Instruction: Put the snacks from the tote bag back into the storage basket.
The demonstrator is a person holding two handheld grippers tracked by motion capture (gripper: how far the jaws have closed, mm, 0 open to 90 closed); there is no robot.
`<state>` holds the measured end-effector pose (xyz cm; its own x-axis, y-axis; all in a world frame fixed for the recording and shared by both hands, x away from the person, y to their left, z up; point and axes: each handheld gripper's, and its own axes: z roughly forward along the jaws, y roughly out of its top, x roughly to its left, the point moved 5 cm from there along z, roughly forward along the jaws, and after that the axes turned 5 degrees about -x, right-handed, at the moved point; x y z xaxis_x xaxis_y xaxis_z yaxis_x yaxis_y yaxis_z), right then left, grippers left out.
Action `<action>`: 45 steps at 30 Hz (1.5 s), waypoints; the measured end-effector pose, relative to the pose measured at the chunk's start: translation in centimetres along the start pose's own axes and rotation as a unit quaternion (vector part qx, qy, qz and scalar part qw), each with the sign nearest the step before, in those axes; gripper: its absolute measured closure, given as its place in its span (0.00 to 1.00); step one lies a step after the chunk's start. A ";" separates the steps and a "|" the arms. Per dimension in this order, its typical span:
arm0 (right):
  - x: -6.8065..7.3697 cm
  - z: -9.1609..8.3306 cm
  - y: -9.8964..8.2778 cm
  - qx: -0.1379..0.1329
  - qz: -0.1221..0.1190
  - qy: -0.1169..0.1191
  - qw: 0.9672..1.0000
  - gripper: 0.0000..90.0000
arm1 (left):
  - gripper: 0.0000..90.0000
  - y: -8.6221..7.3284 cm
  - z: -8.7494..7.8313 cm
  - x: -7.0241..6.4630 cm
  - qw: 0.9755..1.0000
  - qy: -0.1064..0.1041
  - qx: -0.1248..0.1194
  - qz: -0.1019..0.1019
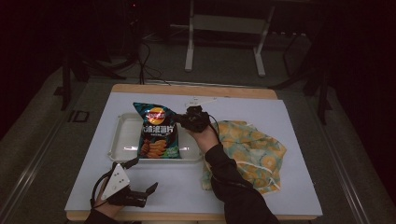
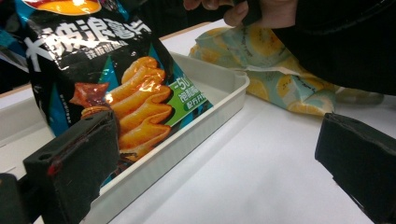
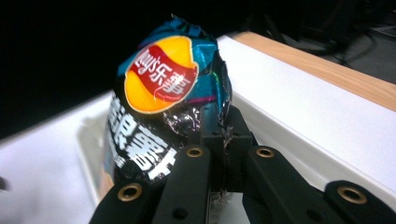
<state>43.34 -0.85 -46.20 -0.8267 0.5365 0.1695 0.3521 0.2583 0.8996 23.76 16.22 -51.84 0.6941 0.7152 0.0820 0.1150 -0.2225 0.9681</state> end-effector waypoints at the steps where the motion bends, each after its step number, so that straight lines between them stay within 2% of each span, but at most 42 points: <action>1: 0.0 0.0 0.0 0.000 0.000 0.000 1.000 1.00 | 0.00 0.0 0.0 0.0 1.000 0.000 0.000 0.000; 5: -0.7 0.2 -0.4 0.009 0.017 -0.006 1.000 1.00 | 0.00 0.0 0.0 0.0 1.000 0.000 0.000 0.000; 9: -1.3 0.6 -0.5 0.020 0.022 -0.011 0.999 1.00 | 0.00 0.0 0.0 0.0 1.000 -0.001 0.000 0.000; 13: -1.9 1.4 -0.7 0.033 0.019 -0.012 0.999 0.99 | 0.00 0.0 0.0 0.0 1.000 -0.005 0.000 -0.001; 19: -2.7 2.1 -1.1 0.042 0.031 -0.018 0.998 0.99 | 0.00 0.1 0.0 -0.1 1.000 -0.003 -0.001 -0.002; 32: -4.5 3.9 -2.3 0.072 0.037 -0.045 0.996 0.91 | 0.00 0.0 0.0 0.0 1.000 -0.005 0.002 -0.002; 35: -4.8 4.2 -2.6 0.077 0.041 -0.049 0.995 0.79 | 0.00 0.0 0.0 0.0 1.000 -0.005 0.001 -0.003; 37: -4.8 4.2 -2.6 0.077 0.046 -0.051 0.995 0.76 | 0.00 0.0 0.0 0.0 1.000 -0.005 0.001 -0.003; 38: -4.8 4.2 -2.6 0.079 0.052 -0.047 0.994 0.64 | 0.00 0.0 0.0 0.0 1.000 -0.005 0.001 -0.003; 41: -4.7 3.9 -2.3 0.082 0.038 -0.046 0.995 0.54 | 0.00 0.0 0.0 0.0 1.000 -0.005 0.001 -0.003; 45: -4.6 3.2 -1.6 0.078 0.033 -0.042 0.996 0.44 | 0.00 0.0 0.0 0.0 1.000 -0.004 0.001 -0.003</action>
<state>48.00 -1.18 -49.70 -0.7626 0.6196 0.1859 0.4732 0.3385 0.8133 23.74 16.18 -51.84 0.6995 0.7107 0.0745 0.1205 -0.2201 0.9680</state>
